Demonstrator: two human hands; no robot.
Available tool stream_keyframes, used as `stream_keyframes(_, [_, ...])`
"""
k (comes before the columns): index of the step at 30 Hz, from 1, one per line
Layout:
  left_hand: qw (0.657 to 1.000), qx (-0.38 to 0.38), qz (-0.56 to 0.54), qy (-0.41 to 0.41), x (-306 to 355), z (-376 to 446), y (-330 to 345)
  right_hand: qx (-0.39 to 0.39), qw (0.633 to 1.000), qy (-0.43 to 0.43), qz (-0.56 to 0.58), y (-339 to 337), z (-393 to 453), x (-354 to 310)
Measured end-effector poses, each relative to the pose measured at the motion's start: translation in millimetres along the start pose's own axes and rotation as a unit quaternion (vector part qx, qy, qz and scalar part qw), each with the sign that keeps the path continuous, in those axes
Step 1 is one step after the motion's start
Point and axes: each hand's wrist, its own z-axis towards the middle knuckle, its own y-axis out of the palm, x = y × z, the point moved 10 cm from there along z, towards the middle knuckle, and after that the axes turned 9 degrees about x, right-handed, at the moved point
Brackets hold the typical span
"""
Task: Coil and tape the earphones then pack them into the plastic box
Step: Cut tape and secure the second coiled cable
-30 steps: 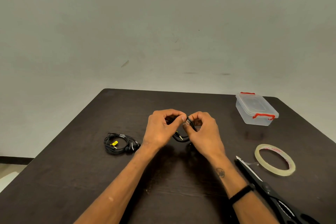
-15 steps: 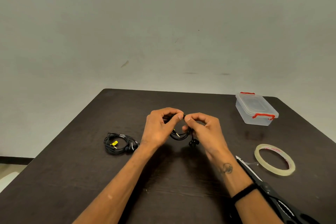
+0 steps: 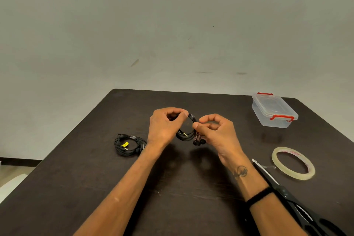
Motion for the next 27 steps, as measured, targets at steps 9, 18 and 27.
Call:
stream_keyframes(9, [0.989,0.029,0.144,0.023,1.2,4.4,-56.7,-0.027,0.997,0.045,0.049,33.0,-22.4,11.7])
stream_keyframes(18, [0.975,0.119,0.178,0.066,-11.4,-1.4,-113.4,-0.018,0.987,0.002,-0.160,61.3,-32.3,21.4])
stream_keyframes(27, [0.953,0.027,0.260,0.150,-5.1,-11.6,-77.7,0.080,0.960,-0.089,-0.253,37.2,-36.8,-1.1])
